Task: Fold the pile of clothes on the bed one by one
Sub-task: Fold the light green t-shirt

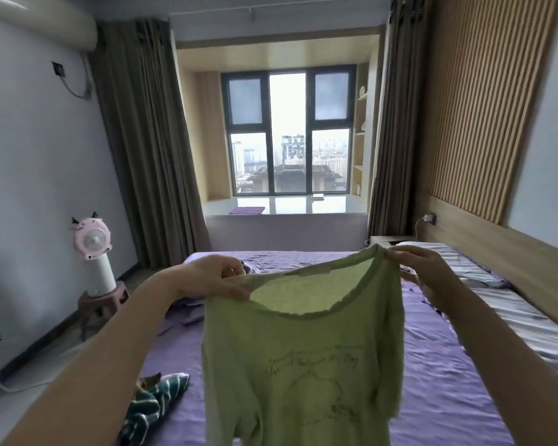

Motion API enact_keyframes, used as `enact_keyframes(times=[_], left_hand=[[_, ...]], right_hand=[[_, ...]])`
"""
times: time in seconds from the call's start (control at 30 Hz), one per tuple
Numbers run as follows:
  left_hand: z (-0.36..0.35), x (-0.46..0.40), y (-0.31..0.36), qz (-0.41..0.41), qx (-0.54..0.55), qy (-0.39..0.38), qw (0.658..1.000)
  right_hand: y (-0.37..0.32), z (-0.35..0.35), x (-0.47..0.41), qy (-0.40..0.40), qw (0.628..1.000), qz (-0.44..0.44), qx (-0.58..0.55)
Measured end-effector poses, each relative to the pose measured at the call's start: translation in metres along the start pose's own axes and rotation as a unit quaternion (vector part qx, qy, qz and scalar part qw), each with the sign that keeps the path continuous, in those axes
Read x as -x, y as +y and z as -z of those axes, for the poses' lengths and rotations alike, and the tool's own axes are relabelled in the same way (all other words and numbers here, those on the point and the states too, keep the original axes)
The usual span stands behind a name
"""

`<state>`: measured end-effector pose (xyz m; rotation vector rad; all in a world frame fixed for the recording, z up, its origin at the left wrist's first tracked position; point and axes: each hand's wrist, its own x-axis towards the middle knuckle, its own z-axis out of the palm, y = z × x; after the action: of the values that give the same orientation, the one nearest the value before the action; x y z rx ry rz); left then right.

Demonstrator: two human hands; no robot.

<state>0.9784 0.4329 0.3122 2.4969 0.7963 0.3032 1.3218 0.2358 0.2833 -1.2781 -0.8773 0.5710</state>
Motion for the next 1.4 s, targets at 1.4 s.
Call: enact_keyframes(times=[1.4], left_hand=[[0.019, 0.145, 0.035, -0.143, 0.213, 0.435, 0.863]], right_hand=[[-0.079, -0.105, 0.188, 0.328, 0.878, 0.236, 0.257]])
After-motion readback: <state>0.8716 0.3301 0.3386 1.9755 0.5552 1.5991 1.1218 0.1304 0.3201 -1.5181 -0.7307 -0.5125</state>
